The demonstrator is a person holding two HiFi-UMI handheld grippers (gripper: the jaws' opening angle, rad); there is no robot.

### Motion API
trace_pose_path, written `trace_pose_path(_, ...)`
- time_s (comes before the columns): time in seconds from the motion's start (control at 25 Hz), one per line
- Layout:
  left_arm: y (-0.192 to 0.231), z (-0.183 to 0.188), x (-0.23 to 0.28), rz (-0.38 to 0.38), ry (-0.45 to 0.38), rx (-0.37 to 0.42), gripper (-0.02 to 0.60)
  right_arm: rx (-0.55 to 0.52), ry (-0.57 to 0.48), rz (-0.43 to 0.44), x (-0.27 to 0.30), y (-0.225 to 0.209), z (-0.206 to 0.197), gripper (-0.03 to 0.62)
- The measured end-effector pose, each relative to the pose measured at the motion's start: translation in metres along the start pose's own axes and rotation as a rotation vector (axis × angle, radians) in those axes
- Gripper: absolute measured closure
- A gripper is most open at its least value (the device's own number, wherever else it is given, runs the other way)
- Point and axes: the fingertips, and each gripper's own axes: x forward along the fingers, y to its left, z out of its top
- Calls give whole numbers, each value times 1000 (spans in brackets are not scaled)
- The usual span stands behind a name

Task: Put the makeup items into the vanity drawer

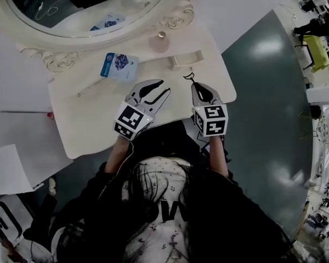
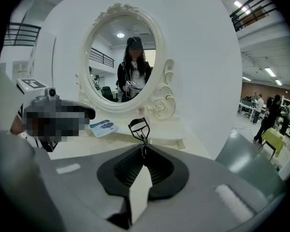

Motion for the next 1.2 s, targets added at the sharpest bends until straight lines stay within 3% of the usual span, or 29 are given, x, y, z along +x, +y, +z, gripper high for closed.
trace_pose_path(0.76, 31, 4, 49, 290, 25, -91, 466, -281, 119, 231, 80, -52, 0, 571)
trace_pose_path(1.2, 29, -2, 57, 372, 68, -115, 466, -540, 187, 337, 121, -68, -15, 571)
